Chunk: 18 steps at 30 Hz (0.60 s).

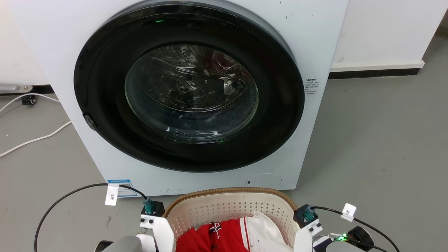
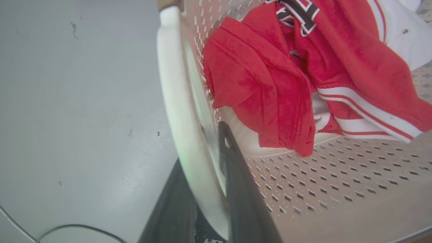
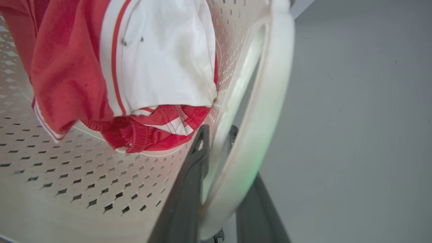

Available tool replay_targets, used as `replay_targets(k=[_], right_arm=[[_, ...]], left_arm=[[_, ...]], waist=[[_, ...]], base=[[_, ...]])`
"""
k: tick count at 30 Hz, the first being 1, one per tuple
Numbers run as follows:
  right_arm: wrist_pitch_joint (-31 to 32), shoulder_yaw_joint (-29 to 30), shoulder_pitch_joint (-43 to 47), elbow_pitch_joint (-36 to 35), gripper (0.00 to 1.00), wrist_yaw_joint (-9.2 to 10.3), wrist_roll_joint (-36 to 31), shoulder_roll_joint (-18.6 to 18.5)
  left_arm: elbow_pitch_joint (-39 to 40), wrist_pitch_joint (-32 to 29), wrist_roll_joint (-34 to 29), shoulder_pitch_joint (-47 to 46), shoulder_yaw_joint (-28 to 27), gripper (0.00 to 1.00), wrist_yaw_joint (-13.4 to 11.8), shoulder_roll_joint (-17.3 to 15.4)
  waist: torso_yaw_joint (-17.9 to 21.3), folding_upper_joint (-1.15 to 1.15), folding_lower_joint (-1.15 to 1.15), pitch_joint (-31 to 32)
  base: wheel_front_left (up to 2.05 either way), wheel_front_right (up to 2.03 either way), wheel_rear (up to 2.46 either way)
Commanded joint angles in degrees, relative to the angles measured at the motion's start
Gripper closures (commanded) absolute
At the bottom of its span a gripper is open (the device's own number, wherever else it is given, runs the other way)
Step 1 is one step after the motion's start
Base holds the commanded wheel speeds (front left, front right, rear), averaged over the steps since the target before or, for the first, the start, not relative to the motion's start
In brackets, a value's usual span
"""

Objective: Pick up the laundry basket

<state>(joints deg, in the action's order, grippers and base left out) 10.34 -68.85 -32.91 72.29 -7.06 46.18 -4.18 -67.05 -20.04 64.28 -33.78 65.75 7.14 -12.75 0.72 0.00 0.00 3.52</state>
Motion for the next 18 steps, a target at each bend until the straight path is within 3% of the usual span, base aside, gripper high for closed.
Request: replay_targets(k=[1,18], right_arm=[[-0.4,-1.0,-0.5,-0.3,1.00,-0.78,-0.2,0.6],[-0.8,-3.0,-0.8,-0.1,1.00,-0.79,1.7,0.4]], left_arm=[[0.5,0.5,0.3,-1.2,0.1,1.00,0.5,0.2],[0.4,0.9,2.2,-1.6,2.1,1.00,0.5,0.2]], waist=[[0.0,0.00,0.00,0.0],[0.1,0.00,0.00,-0.1]], base=[[0.00,0.00,0.00],[0.00,0.00,0.00]])
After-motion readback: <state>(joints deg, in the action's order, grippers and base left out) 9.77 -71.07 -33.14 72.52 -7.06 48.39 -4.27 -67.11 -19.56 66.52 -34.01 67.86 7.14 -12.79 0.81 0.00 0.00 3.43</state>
